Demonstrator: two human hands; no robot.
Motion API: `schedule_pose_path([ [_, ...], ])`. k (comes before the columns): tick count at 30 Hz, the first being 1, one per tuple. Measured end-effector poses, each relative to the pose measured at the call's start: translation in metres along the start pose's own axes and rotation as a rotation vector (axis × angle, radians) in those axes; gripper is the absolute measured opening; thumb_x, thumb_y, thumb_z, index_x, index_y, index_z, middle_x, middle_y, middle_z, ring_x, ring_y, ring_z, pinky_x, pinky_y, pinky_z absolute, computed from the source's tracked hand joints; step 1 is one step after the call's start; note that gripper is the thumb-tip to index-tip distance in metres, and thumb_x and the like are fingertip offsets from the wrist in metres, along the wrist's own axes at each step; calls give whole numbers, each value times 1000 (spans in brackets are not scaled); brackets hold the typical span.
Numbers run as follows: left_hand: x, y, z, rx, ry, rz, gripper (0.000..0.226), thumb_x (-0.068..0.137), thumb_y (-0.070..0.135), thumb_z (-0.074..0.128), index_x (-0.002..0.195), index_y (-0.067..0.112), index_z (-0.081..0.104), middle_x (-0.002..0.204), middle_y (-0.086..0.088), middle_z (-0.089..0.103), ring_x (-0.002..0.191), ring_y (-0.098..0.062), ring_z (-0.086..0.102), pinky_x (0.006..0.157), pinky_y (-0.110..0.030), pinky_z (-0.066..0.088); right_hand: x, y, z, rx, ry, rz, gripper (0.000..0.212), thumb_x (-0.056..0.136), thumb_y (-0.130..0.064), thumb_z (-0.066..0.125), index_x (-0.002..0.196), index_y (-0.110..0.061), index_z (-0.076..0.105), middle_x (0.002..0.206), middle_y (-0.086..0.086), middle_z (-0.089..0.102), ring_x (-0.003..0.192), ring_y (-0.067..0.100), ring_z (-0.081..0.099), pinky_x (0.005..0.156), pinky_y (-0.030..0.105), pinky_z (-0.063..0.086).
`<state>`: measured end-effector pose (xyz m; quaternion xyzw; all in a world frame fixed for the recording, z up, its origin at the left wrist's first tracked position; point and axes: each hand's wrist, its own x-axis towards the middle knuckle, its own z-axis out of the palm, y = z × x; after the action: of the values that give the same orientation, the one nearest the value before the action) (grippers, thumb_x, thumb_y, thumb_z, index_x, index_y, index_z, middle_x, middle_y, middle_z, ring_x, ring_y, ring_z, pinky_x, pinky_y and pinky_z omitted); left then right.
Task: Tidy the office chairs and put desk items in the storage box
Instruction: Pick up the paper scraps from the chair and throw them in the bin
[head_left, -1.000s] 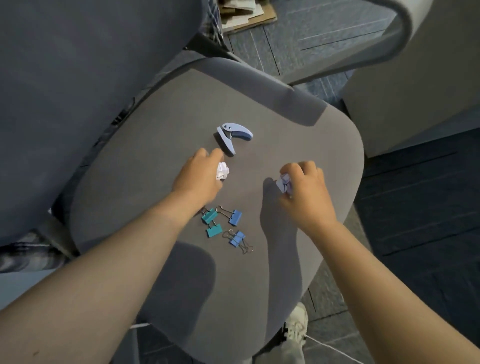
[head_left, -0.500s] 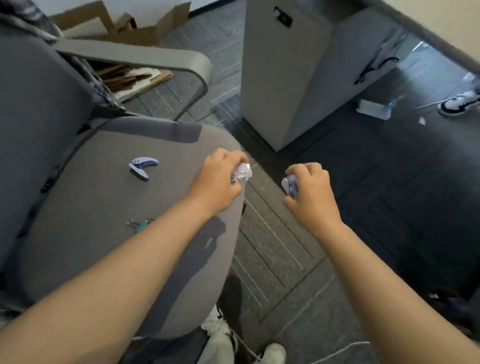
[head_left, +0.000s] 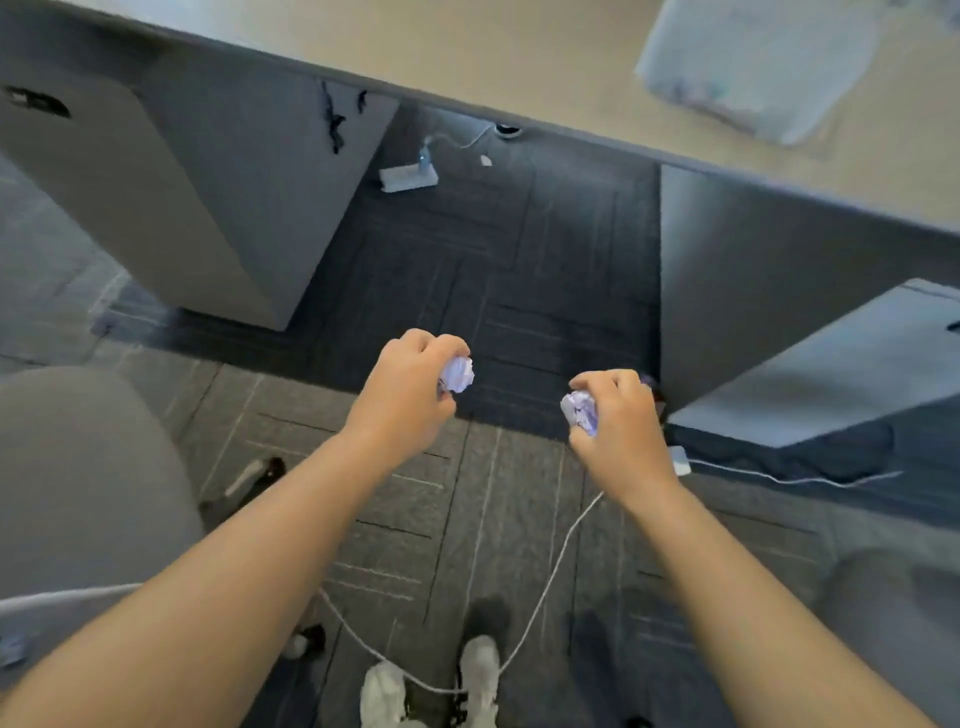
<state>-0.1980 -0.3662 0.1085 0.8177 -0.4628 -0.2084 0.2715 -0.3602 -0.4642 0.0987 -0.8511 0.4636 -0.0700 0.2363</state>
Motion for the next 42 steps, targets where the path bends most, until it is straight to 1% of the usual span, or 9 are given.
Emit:
schedule_pose_path([
  [3, 8, 33, 31, -6, -90, 104, 41, 79, -10, 50, 115, 8, 56, 112, -12, 53, 93, -17, 40, 74, -22, 31, -21, 44, -18, 13, 50, 134, 34, 78, 4, 58, 111, -2, 58, 116, 24, 51, 109, 39, 46, 88, 42, 42],
  [6, 17, 61, 63, -9, -178, 156, 43, 79, -10, 47, 117, 10, 55, 111, -11, 52, 106, -26, 45, 75, -28, 38, -40, 81, -31, 28, 86, 269, 37, 76, 7, 56, 111, -2, 58, 117, 23, 50, 111, 38, 44, 84, 34, 38],
  [10, 35, 85, 107, 13, -292, 183, 44, 83, -5, 45, 122, 13, 50, 122, -13, 49, 113, -27, 44, 79, -27, 37, -51, 121, -41, 57, 119, 392, 35, 76, 9, 54, 110, 1, 58, 114, 25, 51, 106, 38, 46, 88, 39, 39],
  [21, 116, 130, 252, 73, -429, 41, 44, 86, 1, 47, 128, 16, 44, 126, -15, 45, 117, -31, 41, 86, -32, 39, 13, 251, -29, 203, 33, 555, 43, 78, 0, 58, 120, -9, 52, 122, 19, 47, 112, 33, 44, 95, 41, 40],
  [27, 188, 162, 313, -23, -387, -41, 53, 88, 0, 50, 137, 12, 34, 137, -17, 37, 127, -29, 38, 93, -22, 34, 70, 313, -32, 255, -6, 525, 42, 83, -5, 58, 123, -13, 48, 126, 14, 44, 116, 26, 41, 90, 26, 35],
  [30, 208, 165, 321, -25, -417, -123, 66, 90, 8, 53, 144, 19, 17, 151, -14, 21, 138, -30, 25, 112, -37, 29, 93, 326, -26, 282, -10, 518, 43, 82, -4, 60, 122, -10, 48, 124, 16, 44, 116, 28, 42, 94, 30, 37],
  [37, 207, 148, 300, 177, -540, -123, 48, 92, 18, 49, 137, 12, 34, 144, -12, 37, 129, -27, 41, 103, -35, 37, 141, 316, -9, 317, -30, 477, 62, 83, -8, 63, 137, -11, 32, 139, 19, 31, 129, 33, 31, 107, 37, 31],
  [40, 210, 146, 289, 199, -557, -92, 43, 92, 19, 48, 134, 12, 39, 142, -10, 39, 113, -26, 53, 95, -34, 42, 152, 315, 0, 267, -200, 490, 75, 89, -13, 55, 146, -19, 6, 156, 15, 5, 142, 35, 7, 116, 44, 17],
  [42, 214, 148, 283, 216, -573, -45, 41, 93, 20, 47, 132, 12, 41, 141, -10, 40, 114, -25, 52, 95, -33, 42, 148, 315, 2, 228, -251, 507, 67, 91, -12, 50, 145, -14, 11, 155, 17, 10, 142, 35, 11, 116, 42, 18],
])
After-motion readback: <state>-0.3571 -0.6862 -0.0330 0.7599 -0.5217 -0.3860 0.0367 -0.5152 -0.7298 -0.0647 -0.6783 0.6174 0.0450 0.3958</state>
